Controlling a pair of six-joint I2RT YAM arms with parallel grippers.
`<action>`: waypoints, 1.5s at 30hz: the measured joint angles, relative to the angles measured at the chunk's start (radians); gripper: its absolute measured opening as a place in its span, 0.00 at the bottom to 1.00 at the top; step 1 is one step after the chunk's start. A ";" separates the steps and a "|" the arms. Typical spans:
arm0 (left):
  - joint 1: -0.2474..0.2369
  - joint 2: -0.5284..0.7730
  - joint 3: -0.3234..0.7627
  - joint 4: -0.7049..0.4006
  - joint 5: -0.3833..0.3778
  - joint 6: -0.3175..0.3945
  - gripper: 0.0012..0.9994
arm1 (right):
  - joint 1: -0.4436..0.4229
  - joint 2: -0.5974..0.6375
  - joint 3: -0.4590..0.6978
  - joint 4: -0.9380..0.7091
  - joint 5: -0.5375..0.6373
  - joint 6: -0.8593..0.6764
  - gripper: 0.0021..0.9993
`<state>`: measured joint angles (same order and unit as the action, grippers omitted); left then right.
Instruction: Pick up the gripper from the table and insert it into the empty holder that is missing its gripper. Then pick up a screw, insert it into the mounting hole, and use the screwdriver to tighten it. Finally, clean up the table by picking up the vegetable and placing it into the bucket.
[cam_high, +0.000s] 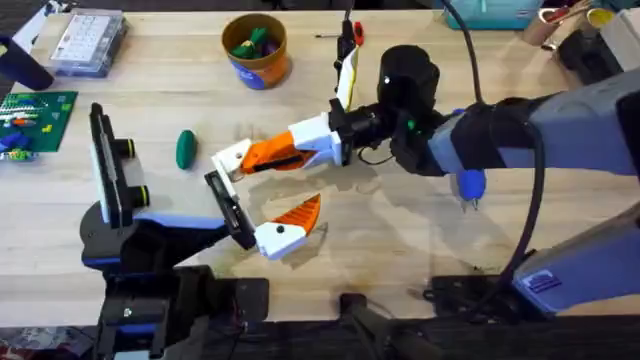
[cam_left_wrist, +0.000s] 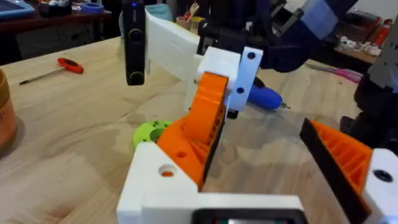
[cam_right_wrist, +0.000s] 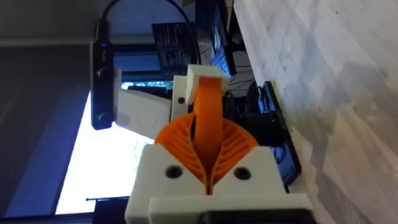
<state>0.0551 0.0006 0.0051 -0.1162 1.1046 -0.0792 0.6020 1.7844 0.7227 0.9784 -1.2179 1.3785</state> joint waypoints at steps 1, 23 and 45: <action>0.000 0.000 0.000 0.000 -0.002 0.000 0.99 | 0.001 0.000 0.000 0.000 0.006 0.003 0.01; 0.019 0.001 -0.001 0.007 -0.072 -0.008 0.99 | 0.036 0.026 0.077 -0.098 0.039 0.012 0.01; 0.021 0.013 0.002 -0.011 0.018 -0.036 0.99 | 0.003 0.027 0.100 -0.243 0.001 -0.060 0.01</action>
<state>0.0757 0.0139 0.0067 -0.1276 1.1229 -0.1147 0.6052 1.8114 0.8224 0.7357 -1.2167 1.3180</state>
